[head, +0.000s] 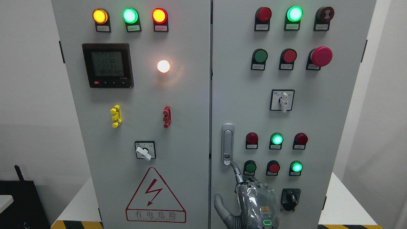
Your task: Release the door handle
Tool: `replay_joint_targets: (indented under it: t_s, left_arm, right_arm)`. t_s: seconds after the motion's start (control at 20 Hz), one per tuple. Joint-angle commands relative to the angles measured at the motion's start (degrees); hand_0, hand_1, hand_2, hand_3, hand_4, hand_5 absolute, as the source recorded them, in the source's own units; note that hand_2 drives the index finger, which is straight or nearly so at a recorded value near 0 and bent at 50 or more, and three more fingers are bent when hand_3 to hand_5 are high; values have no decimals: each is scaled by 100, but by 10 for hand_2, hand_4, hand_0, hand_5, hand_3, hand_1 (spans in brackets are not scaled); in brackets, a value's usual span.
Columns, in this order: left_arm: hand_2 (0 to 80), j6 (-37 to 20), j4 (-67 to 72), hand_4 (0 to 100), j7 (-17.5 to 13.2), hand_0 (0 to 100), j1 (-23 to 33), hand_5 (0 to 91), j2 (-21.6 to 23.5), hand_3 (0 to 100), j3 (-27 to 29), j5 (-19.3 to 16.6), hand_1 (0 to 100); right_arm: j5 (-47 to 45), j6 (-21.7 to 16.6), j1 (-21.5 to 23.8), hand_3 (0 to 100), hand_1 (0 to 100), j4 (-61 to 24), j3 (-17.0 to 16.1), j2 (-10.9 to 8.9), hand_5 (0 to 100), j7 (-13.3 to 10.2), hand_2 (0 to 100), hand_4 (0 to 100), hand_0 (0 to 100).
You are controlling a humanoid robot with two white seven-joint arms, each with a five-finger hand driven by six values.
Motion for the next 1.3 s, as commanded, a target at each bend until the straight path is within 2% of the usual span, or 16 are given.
replay_joint_targets:
  t_s: [0.0,1.25]
  left_arm:
    - [0,5,0,0,3,120,0,0,0,0,-141,-1,389]
    - [0,-4,0,0,3,120,0,0,0,0,-141,-1,389]
  right_arm:
    - [-5,0,-60,668,259,120,27,6,682,15,0,598,394]
    - [3,53,-104,687,261,155,88,-21,690,15,0,617,382]
